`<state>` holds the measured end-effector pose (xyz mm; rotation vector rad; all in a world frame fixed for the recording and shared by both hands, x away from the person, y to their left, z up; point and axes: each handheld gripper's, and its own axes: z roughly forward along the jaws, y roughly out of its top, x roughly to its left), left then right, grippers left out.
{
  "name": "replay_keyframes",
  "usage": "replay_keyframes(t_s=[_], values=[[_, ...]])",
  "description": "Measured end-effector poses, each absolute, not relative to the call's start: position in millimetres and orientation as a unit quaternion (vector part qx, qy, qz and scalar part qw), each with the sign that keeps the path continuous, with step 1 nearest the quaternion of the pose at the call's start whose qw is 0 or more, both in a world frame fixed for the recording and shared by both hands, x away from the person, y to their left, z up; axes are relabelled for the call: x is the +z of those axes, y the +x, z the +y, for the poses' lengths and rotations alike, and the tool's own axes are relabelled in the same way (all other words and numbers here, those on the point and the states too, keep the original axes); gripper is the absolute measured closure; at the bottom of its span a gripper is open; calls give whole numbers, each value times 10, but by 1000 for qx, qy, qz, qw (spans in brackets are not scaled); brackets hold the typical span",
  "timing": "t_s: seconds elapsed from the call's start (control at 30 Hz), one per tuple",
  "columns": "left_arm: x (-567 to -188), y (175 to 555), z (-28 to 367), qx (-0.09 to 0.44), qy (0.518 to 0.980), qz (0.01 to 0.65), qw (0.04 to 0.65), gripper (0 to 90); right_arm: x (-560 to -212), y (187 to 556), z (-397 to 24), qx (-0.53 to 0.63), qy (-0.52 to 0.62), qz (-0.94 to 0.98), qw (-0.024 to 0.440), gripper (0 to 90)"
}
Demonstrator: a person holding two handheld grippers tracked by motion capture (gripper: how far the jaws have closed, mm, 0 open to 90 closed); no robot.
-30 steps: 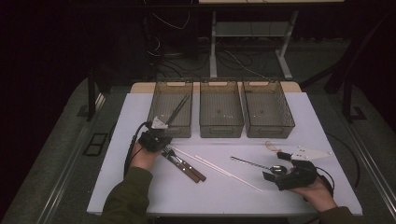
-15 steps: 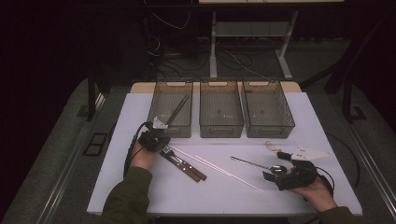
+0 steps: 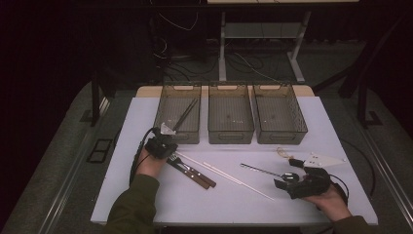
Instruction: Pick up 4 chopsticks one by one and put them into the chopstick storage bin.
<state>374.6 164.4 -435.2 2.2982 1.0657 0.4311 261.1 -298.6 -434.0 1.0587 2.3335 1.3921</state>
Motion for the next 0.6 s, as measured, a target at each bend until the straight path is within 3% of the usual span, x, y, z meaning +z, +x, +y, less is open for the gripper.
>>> replay_keyframes(t_s=[0.6], values=[[-4369,3680,1424,137,876,362,286,895,-4341,2613,-2986,474,360,796,112,6]])
